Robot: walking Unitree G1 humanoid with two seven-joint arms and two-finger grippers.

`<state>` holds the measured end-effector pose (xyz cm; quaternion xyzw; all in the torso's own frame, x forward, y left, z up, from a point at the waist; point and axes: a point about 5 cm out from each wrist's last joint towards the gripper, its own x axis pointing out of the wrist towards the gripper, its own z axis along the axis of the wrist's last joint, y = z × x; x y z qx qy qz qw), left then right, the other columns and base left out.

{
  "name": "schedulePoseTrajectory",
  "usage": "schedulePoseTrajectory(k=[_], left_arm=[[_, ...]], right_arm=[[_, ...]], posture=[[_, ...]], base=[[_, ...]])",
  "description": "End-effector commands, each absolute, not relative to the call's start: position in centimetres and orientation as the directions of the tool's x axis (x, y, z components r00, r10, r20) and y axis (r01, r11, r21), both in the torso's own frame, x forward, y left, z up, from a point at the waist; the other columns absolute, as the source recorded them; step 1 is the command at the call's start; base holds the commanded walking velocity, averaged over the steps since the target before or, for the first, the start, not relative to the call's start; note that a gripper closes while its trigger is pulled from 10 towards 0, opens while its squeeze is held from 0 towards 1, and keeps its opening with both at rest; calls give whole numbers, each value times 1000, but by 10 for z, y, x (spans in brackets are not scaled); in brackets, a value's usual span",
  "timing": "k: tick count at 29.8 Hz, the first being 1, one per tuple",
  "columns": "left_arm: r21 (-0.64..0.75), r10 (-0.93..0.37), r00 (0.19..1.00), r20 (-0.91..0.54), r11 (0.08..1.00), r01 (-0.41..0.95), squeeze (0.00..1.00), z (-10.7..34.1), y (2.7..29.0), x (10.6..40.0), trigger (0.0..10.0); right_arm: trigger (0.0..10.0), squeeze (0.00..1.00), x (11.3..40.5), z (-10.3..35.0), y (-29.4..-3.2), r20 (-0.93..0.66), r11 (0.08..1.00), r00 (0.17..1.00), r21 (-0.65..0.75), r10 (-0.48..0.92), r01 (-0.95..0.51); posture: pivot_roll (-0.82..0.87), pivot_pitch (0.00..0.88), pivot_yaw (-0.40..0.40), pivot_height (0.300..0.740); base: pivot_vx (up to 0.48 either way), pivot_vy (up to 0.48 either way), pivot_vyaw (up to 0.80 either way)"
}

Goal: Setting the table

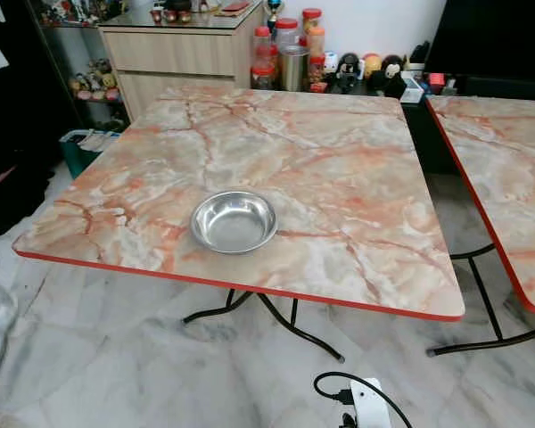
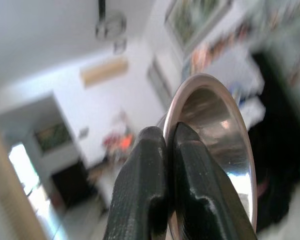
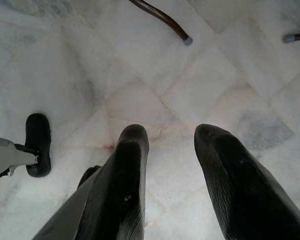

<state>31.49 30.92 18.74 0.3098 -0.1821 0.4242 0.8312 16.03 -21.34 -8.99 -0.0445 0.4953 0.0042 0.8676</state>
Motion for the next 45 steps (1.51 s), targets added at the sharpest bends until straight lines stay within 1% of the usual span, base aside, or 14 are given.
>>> schedulePoseTrajectory(k=[1, 2, 5, 7, 8, 9, 11, 14, 18, 26, 27, 31, 34, 45], left_arm=[[356, 515, 629, 582, 535, -766, 0, 201, 290, 328, 10000], [288, 499, 671, 548, 641, -712, 0, 207, 279, 336, 10000], [193, 400, 755, 519, 806, -559, 0, 219, 250, 350, 10000], [128, 279, 847, 453, 919, -372, 0, 224, 220, 362, 10000], [128, 279, 847, 453, 919, -372, 0, 224, 220, 362, 10000], [56, 220, 895, 388, 964, -261, 0, 223, 202, 368, 10000], [-17, 185, 914, 361, 981, -192, 0, 223, 191, 370, 10000], [-107, 140, 935, 327, 988, -110, 0, 225, 178, 371, 10000], [-346, 14, 971, 241, 936, 73, 0, 221, 150, 377, 10000], [-462, -160, 975, 151, 861, 213, 0, 206, 123, 373, 10000], [-447, -223, 970, 100, 861, 244, 0, 199, 115, 371, 10000], [-419, -310, 951, -2, 863, 281, 0, 185, 104, 367, 10000], [-432, -289, 953, -97, 874, 221, 0, 172, 100, 367, 10000], [-472, -257, 963, -80, 861, 190, 0, 179, 92, 371, 10000]], right_arm=[[10000, 0, 163, -89, -213, -858, 996, 512, -72, -32, -59], [10000, 0, 163, -89, -213, -858, 996, 513, -72, -31, -60], [10000, 0, 163, -89, -213, -858, 996, 513, -72, -32, -58], [10000, 0, 163, -89, -213, -857, 996, 513, -72, -33, -55], [10000, 0, 163, -89, -213, -857, 996, 513, -72, -33, -55], [10000, 0, 163, -89, -213, -855, 997, 517, -64, -28, -51], [10000, 0, 163, -89, -213, -855, 997, 518, -61, -25, -51], [10000, 0, 163, -89, -212, -856, 997, 517, -61, -24, -55], [10000, 0, 163, -89, -212, -856, 997, 517, -60, -24, -53], [10000, 0, 163, -89, -211, -851, 998, 525, -50, -21, -41], [10000, 0, 163, -89, -212, -854, 998, 520, -57, -28, -40], [10000, 0, 162, -89, -212, -854, 998, 519, -58, -29, -40], [10000, 0, 163, -89, -212, -856, 997, 517, -58, -25, -49], [10000, 0, 163, -89, -212, -856, 997, 516, -61, -27, -50]], posture=[[54, 0, 18, 740], [50, 0, 18, 740], [47, 0, 18, 740], [52, 0, 17, 740], [52, 0, 17, 740], [53, 0, 17, 740], [53, 0, 17, 740], [51, 0, 19, 740], [54, 0, 18, 740], [51, 0, 28, 740], [51, 0, 28, 740], [57, 0, 26, 740], [58, 0, 25, 740], [53, 0, 25, 740]], base=[[0, 0, 0], [0, 0, 0], [0, 0, 0], [0, 0, 0], [0, 0, 0], [0, 0, 0], [0, 0, 0], [0, 0, 0], [0, 0, 0], [0, 0, 0], [0, 0, 0], [0, 0, 0], [0, 0, 0], [0, 0, 0]])
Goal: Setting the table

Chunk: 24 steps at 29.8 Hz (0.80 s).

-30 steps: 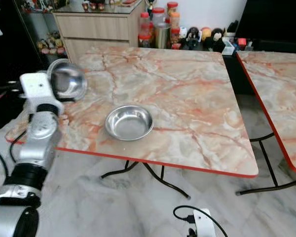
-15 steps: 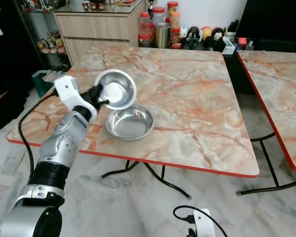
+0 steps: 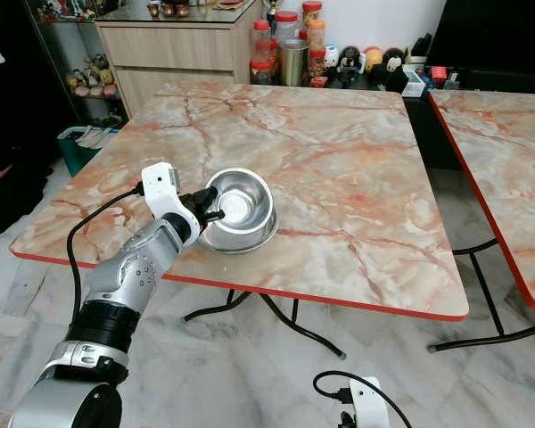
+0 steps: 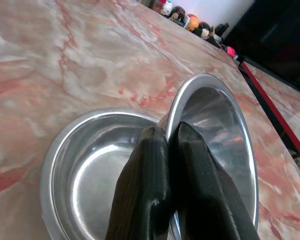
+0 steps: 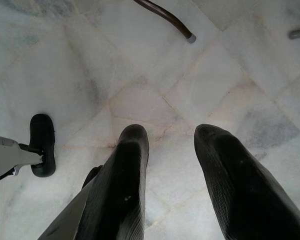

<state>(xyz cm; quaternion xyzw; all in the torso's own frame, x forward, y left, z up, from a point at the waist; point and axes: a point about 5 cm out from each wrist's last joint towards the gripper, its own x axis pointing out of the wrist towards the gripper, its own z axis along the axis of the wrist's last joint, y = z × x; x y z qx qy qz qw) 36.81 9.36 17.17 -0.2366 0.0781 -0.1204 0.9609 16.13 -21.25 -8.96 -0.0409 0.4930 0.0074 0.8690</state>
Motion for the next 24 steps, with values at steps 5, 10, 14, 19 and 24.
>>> schedulePoseTrajectory(k=[5, 10, 14, 19, 24], left_arm=[[-480, -228, 970, -80, 862, 163, 0, 177, 97, 370, 10000], [-467, -218, 973, -70, 869, 161, 0, 177, 99, 369, 10000], [-469, -215, 974, -68, 869, 159, 0, 177, 100, 369, 10000], [-471, -212, 975, -60, 868, 160, 0, 179, 100, 369, 10000], [-471, -214, 976, -49, 866, 167, 0, 180, 101, 369, 10000]], right_arm=[[10000, 0, 162, -90, -213, -861, 997, 507, -57, -28, -42], [10000, 0, 163, -89, -213, -858, 997, 514, -62, -25, -56], [10000, 0, 163, -89, -213, -856, 997, 515, -60, -26, -48], [10000, 0, 163, -89, -213, -858, 997, 513, -61, -26, -52], [10000, 0, 163, -89, -213, -859, 997, 512, -61, -25, -53]], posture=[[54, 0, 23, 740], [56, 0, 21, 740], [56, 0, 20, 740], [56, 0, 20, 740], [56, 0, 20, 740]], base=[[0, 0, 0], [158, 0, 0], [265, 0, 0], [268, 0, 0], [266, 0, 0]])
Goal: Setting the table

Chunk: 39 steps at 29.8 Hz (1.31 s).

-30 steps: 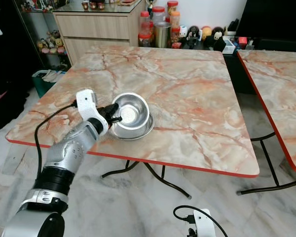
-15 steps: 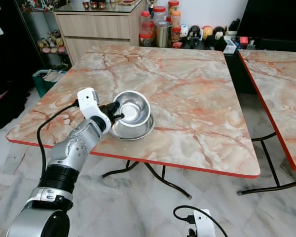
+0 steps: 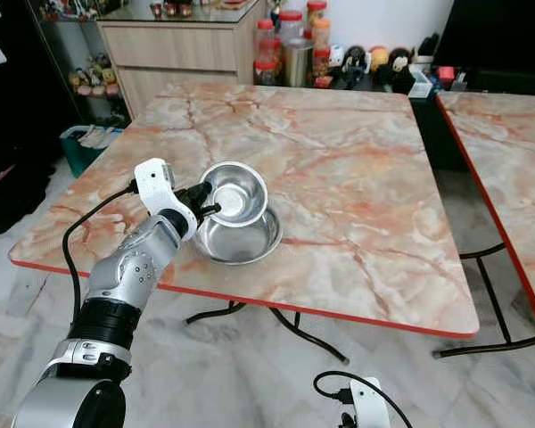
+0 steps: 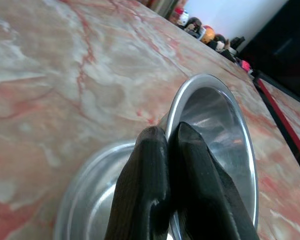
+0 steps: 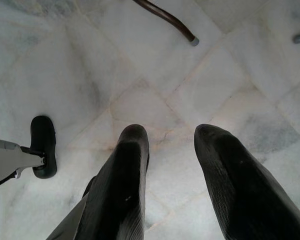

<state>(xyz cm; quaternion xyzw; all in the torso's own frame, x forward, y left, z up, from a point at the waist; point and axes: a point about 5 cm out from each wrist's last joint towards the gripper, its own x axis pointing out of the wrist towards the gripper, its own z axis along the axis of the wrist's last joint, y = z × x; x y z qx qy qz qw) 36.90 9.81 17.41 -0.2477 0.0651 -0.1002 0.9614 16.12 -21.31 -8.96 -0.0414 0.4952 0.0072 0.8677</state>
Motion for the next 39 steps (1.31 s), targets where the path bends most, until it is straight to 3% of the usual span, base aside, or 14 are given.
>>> schedulePoseTrajectory(k=[1, 11, 19, 39], left_arm=[[-471, -215, 976, -47, 866, 168, 0, 180, 101, 369, 10000], [-463, -222, 975, -28, 867, 184, 0, 184, 102, 368, 10000], [-459, -231, 973, -22, 867, 196, 0, 183, 102, 366, 10000], [-463, -229, 973, -10, 864, 198, 0, 184, 103, 365, 10000]], right_arm=[[10000, 0, 163, -89, -213, -859, 997, 512, -61, -25, -53], [10000, 0, 163, -89, -212, -859, 997, 512, -59, -21, -58], [10000, 0, 163, -89, -212, -858, 997, 513, -57, -20, -56], [10000, 0, 163, -89, -212, -859, 997, 512, -56, -17, -60]], posture=[[56, 0, 20, 740], [58, 0, 18, 740], [58, 0, 18, 740], [59, 0, 17, 740]], base=[[262, 0, 0], [260, 0, 0], [0, 0, 0], [265, 0, 0]])
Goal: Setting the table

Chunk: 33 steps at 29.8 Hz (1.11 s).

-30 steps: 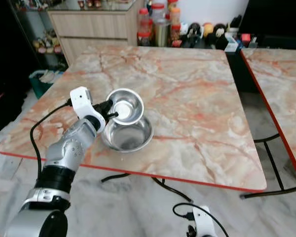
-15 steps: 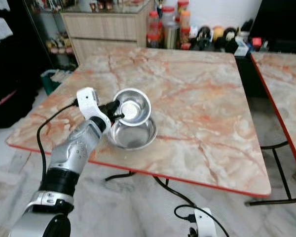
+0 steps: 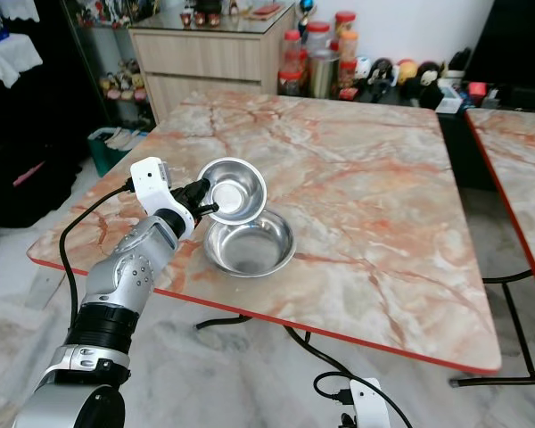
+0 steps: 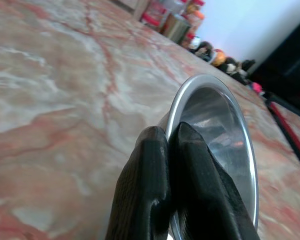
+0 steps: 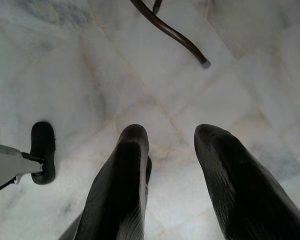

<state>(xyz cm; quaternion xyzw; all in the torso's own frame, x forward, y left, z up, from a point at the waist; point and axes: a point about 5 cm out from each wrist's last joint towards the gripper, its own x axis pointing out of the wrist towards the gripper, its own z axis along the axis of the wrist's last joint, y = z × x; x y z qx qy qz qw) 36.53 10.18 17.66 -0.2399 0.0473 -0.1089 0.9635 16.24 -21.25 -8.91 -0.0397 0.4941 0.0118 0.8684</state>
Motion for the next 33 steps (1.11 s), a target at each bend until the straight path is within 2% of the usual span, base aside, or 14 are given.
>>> schedulePoseTrajectory(k=[1, 11, 22, 28, 33], left_arm=[[-463, -229, 973, -9, 864, 199, 0, 184, 104, 365, 10000], [-461, -231, 973, -4, 864, 203, 0, 185, 104, 365, 10000], [-477, -332, 942, -47, 836, 271, 0, 175, 105, 352, 10000], [-539, -324, 941, -94, 811, 226, 0, 170, 108, 351, 10000], [-577, -405, 904, -134, 774, 261, 0, 164, 95, 348, 10000]], right_arm=[[10000, 0, 163, -89, -212, -859, 997, 512, -56, -18, -59], [10000, 0, 163, -89, -212, -859, 997, 510, -59, -27, -48], [10000, 0, 163, -89, -213, -862, 997, 507, -65, -31, -49], [10000, 0, 163, -89, -213, -863, 996, 505, -66, -30, -53], [10000, 0, 163, -89, -213, -865, 996, 501, -68, -30, -59]], posture=[[59, 0, 17, 740], [60, 0, 16, 740], [64, 0, 18, 740], [64, 0, 18, 740], [63, 0, 17, 740]], base=[[274, 0, 0], [274, 0, 0], [0, 0, 0], [0, 0, 0], [0, 0, 0]])
